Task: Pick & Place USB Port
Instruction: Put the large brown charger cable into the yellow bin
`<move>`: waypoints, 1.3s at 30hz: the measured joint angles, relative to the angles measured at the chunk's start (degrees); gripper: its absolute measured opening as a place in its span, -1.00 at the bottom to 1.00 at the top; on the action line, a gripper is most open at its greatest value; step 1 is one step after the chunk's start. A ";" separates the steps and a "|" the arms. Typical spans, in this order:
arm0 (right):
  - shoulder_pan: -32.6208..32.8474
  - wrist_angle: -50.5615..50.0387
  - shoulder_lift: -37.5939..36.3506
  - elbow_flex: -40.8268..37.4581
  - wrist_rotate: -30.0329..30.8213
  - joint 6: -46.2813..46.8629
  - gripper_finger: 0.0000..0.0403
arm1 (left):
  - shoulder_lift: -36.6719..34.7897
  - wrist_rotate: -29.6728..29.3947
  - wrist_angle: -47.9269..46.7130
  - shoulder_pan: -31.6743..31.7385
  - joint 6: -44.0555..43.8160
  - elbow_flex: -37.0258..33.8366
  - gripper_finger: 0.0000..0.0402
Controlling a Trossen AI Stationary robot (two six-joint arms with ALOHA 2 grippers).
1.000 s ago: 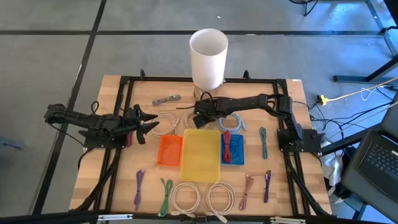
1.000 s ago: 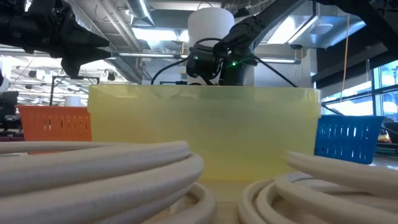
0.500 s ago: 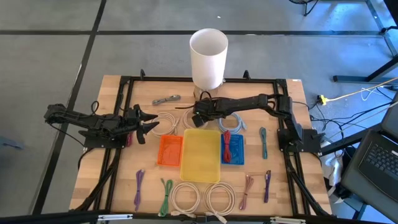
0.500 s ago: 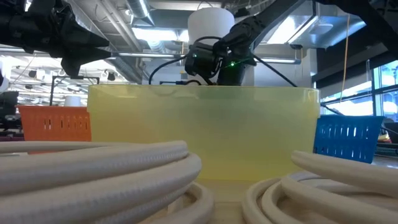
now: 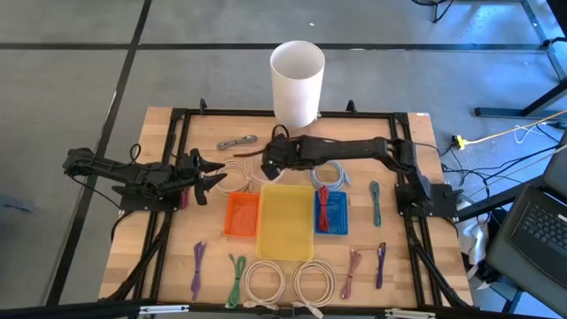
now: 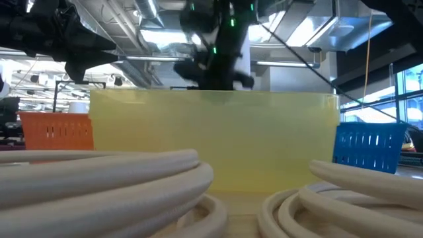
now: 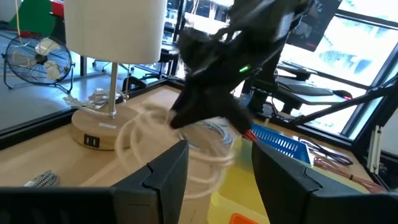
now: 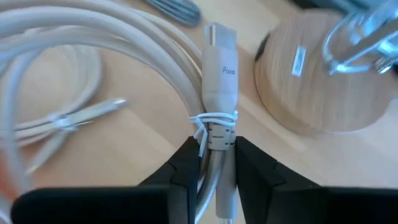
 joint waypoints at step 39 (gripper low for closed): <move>17.13 -24.79 1.70 1.93 -10.27 14.26 -0.63 | 0.01 0.44 0.18 0.00 -1.64 0.00 -0.15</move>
